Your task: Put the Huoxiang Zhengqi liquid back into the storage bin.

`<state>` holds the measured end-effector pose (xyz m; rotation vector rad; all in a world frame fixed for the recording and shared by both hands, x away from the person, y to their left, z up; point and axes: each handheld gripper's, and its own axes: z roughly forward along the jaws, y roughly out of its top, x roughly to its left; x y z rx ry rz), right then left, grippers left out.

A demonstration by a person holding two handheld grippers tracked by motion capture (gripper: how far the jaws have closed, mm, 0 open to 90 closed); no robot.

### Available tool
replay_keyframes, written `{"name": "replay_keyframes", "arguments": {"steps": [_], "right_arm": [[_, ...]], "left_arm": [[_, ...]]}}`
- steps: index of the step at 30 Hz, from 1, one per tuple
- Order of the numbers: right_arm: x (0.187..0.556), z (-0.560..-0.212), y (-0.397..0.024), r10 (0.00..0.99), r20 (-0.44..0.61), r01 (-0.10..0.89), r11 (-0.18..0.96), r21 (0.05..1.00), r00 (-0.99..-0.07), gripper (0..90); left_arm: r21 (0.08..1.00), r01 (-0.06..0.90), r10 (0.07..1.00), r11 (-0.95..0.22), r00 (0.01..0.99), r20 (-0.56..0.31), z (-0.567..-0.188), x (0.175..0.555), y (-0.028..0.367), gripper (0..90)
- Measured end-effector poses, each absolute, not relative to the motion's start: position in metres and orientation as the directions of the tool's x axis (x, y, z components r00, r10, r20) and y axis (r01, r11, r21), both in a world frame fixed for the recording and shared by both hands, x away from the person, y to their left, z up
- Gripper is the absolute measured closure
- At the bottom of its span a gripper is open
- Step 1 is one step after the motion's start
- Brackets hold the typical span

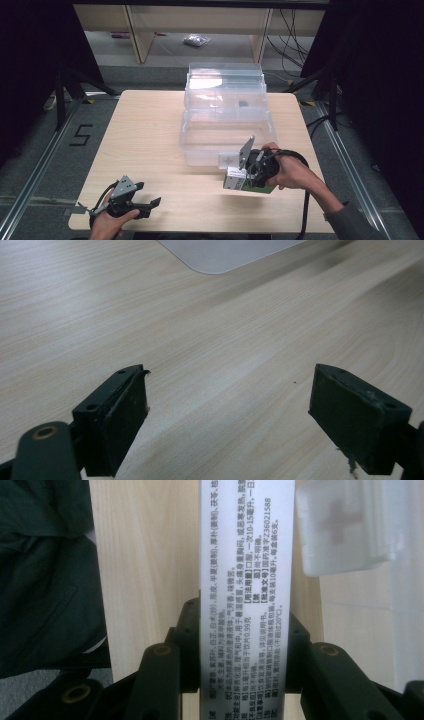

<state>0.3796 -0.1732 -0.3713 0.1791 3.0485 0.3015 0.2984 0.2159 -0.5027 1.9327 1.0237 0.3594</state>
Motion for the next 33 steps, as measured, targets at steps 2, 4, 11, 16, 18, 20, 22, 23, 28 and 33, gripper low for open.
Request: {"name": "replay_keyframes", "arguments": {"steps": [2, 4, 11, 16, 18, 20, 22, 23, 28, 33], "right_arm": [[0.380, -0.365, -0.175, 0.159, -0.057, 0.143, 0.966, 0.213, -0.986, 64.4], [0.382, -0.363, -0.176, 0.136, -0.066, 0.118, 0.968, 0.222, -0.989, 64.5], [0.388, -0.347, -0.179, 0.139, -0.082, 0.117, 0.967, 0.228, -0.987, 64.5], [0.394, -0.332, -0.181, 0.132, -0.107, 0.105, 0.968, 0.227, -0.985, 64.5], [0.397, -0.325, -0.182, 0.142, -0.109, 0.114, 0.967, 0.229, -0.984, 64.5], [0.402, -0.321, -0.181, 0.108, -0.123, 0.078, 0.971, 0.227, -0.987, 64.5], [0.404, -0.316, -0.182, 0.131, -0.127, 0.102, 0.973, 0.208, -0.983, 64.5], [0.404, -0.316, -0.182, 0.131, -0.127, 0.102, 0.973, 0.208, -0.983, 64.5], [0.418, -0.303, -0.183, 0.131, -0.144, 0.098, 0.972, 0.212, -0.981, 64.5], [0.432, -0.299, -0.184, 0.155, -0.138, 0.126, 0.972, 0.199, -0.978, 64.5]], "left_arm": [[0.817, 0.515, 0.775, -0.259, 0.616, -0.142, -0.502, 0.298, 0.216, 14.8], [0.817, 0.515, 0.776, -0.258, 0.615, -0.143, -0.502, 0.298, 0.216, 14.9], [0.815, 0.517, 0.776, -0.261, 0.615, -0.141, -0.503, 0.299, 0.216, 14.8], [0.819, 0.515, 0.777, -0.252, 0.613, -0.146, -0.503, 0.299, 0.216, 14.9], [0.817, 0.515, 0.776, -0.260, 0.615, -0.141, -0.503, 0.299, 0.217, 14.9], [0.819, 0.516, 0.776, -0.252, 0.614, -0.147, -0.503, 0.299, 0.216, 14.9], [0.819, 0.516, 0.776, -0.253, 0.613, -0.147, -0.502, 0.298, 0.216, 14.8], [0.819, 0.516, 0.776, -0.253, 0.613, -0.147, -0.502, 0.298, 0.216, 14.9], [0.818, 0.517, 0.776, -0.252, 0.613, -0.148, -0.502, 0.298, 0.217, 14.8], [0.819, 0.516, 0.776, -0.252, 0.613, -0.148, -0.502, 0.299, 0.217, 14.8]]}}
